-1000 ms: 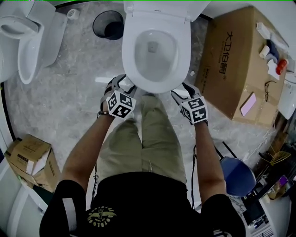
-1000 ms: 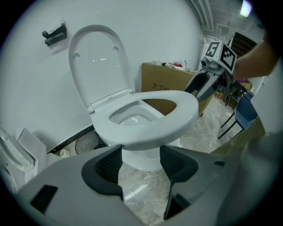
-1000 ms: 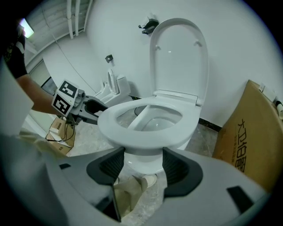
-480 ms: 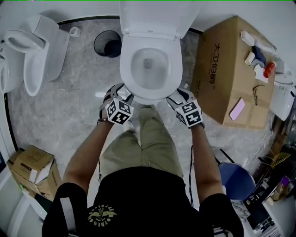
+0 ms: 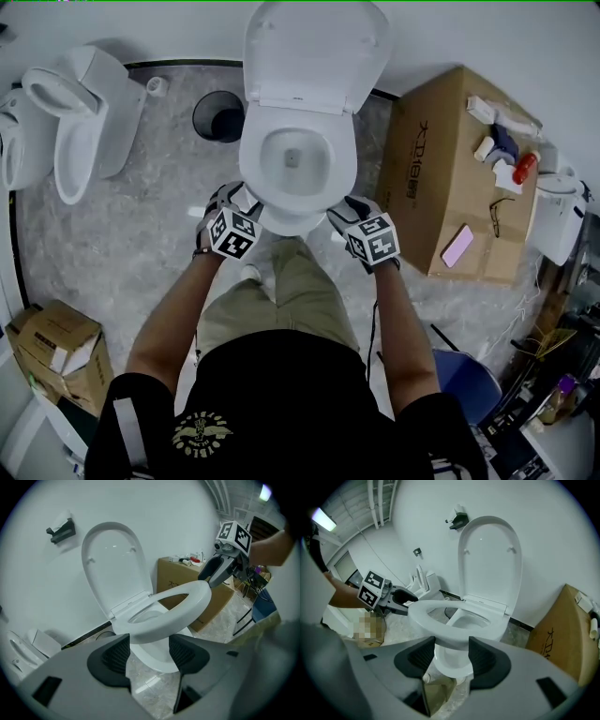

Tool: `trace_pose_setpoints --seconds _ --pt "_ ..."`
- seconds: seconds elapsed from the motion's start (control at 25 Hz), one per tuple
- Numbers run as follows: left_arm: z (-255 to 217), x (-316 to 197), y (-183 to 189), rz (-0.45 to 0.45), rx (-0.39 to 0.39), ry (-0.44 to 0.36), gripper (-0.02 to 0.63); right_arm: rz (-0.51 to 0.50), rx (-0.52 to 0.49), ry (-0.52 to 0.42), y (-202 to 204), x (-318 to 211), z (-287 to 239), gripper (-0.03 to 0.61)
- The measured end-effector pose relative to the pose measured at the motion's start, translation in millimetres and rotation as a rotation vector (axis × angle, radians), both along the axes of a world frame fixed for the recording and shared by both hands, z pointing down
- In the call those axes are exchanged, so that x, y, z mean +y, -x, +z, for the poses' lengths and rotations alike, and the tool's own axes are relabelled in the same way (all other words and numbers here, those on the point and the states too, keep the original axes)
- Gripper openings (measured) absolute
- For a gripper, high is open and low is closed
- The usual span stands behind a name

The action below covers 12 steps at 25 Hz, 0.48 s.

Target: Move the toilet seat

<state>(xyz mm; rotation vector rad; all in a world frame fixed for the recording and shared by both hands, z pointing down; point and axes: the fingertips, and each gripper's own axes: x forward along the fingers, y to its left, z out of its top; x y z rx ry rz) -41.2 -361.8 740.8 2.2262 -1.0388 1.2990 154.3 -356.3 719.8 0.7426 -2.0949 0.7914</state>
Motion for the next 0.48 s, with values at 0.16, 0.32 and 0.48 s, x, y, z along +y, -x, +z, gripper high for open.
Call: trace_pose_setpoints --seconds 0.16,0.32,0.48 --pt "-19 -20 2 -0.033 0.0 -0.018 0.272 0.007 -0.028 -0.003 1 -21 -19 0.241" --pt "-39 -41 2 -0.072 -0.003 -0.041 0.262 0.014 -0.06 -0.014 2 -43 -38 0.233" --pt "-55 -61 3 -0.105 -0.005 -0.069 0.261 -0.003 -0.084 -0.028 3 -63 -55 0.222"
